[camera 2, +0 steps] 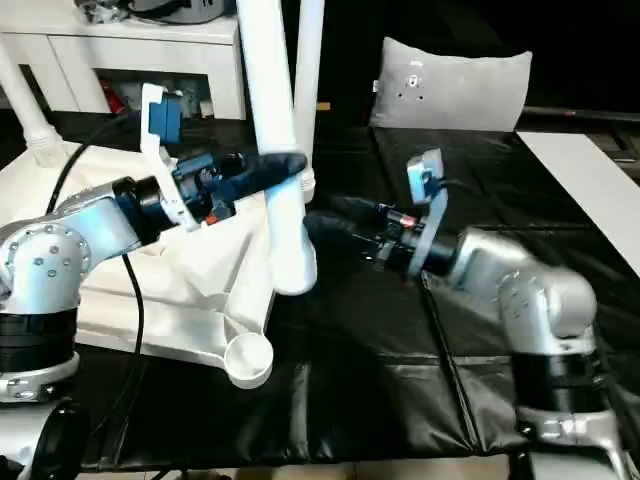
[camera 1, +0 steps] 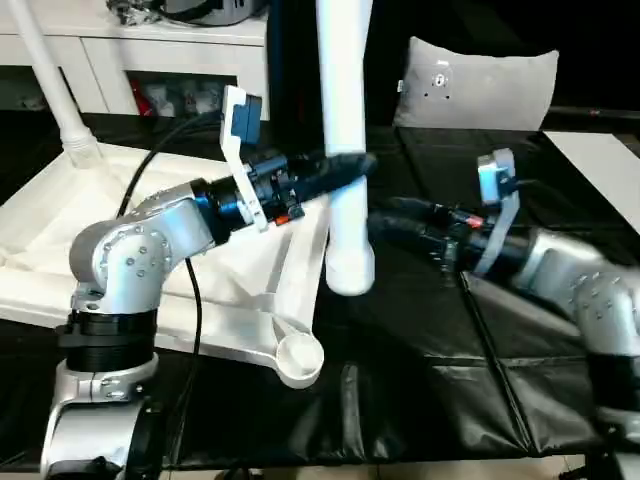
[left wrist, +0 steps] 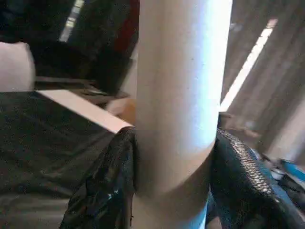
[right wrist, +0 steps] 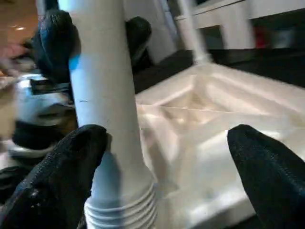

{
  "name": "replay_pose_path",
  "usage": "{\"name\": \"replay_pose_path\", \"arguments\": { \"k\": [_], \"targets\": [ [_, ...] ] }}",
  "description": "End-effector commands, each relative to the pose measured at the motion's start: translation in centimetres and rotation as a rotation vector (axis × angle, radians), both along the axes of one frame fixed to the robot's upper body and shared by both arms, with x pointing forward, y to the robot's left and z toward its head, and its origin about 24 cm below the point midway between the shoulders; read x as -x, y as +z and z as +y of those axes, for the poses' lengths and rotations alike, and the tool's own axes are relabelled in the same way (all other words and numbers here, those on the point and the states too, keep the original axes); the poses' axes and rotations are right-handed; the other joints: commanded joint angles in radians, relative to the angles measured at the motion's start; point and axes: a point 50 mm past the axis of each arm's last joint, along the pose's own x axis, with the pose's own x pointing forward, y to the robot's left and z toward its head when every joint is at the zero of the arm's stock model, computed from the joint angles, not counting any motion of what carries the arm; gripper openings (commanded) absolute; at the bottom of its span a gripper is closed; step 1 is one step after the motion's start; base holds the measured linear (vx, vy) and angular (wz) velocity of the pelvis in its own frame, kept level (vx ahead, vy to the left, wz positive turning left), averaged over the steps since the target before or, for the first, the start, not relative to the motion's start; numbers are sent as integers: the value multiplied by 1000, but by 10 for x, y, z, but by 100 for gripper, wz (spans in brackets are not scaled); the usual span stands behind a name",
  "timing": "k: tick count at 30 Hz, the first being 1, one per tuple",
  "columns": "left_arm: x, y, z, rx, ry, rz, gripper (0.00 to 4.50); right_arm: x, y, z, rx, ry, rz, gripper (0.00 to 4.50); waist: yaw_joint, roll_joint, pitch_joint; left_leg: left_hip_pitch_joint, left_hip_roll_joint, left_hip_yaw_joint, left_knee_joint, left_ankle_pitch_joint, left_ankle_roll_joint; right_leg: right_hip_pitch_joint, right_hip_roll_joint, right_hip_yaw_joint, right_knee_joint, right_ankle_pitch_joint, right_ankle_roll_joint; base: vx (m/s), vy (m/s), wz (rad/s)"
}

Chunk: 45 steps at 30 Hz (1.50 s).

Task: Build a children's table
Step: Pick table leg

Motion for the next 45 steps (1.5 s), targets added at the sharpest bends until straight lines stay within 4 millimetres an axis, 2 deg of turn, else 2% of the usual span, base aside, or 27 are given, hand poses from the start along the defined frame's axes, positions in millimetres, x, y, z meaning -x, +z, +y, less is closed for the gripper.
{"name": "replay_pose_path", "arguments": {
  "k": [1, 9, 11, 14, 22, 23, 26, 34, 35, 38, 45],
  "targets": [
    [8, 12, -9, 38, -127, -31, 191, 3, 13, 6, -36, 77, -33, 450, 5, 0, -70, 22, 49, -12, -73, -85, -5, 47, -80, 45, -68, -89, -242, 0, 0, 0],
    [17, 17, -18, 21, -295, -54, 191, 17, 24, 14, -58, 303, -70, 450, 14, -2, -69, 21, 53, -12, -75, -83, -8, 47, -83, 45, -68, -103, -231, 0, 0, 0],
    [17, 18, -19, 16, -312, -60, 191, 18, 25, 17, -63, 329, -69, 450, 14, 0, -69, 20, 52, -13, -75, -81, -9, 47, -84, 45, -68, -105, -229, 0, 0, 0],
    [17, 20, -23, 15, -336, -67, 191, 19, 25, 23, -65, 378, -64, 450, 13, -6, -68, 18, 52, -13, -75, -87, -14, 48, -85, 46, -70, -123, -228, 0, 0, 0],
    [20, 23, -26, 43, -396, -76, 191, 19, 25, 28, -55, 425, -61, 450, 12, -6, -69, 18, 51, -12, -74, -77, -15, 47, -84, 45, -69, -119, -227, 0, 0, 0],
    [21, 23, -26, 43, -400, -77, 191, 19, 25, 29, -54, 430, -61, 420, 12, -6, -69, 18, 51, -12, -74, -80, -14, 47, -84, 45, -70, -122, -226, 0, 0, 0],
    [19, 23, -27, 37, -395, -83, 191, 21, 24, 30, -49, 450, -55, 409, 13, -6, -69, 18, 52, -13, -74, -77, -14, 47, -84, 45, -70, -121, -224, 0, 0, 0],
    [18, 21, -28, 19, -389, -92, 191, 22, 22, 31, -39, 468, -48, 342, 14, -7, -70, 17, 52, -13, -73, -72, -12, 48, -84, 45, -68, -114, -224, 0, 0, 0],
    [18, 20, -28, 19, -389, -92, 191, 22, 22, 31, -38, 469, -47, 321, 14, -7, -70, 17, 52, -13, -73, -72, -13, 48, -84, 45, -68, -114, -224, 0, 0, 0],
    [18, 20, -28, 18, -387, -94, 191, 23, 20, 32, -30, 476, -44, 306, 14, -6, -70, 18, 52, -13, -73, -72, -12, 47, -84, 45, -68, -111, -226, 0, 0, 0],
    [15, 20, -29, 0, -359, -105, 191, 22, 17, 33, -16, 472, -41, 235, 14, -7, -71, 18, 53, -13, -73, -68, -12, 48, -84, 45, -66, -103, -227, 0, 0, 0]
  ]
}}
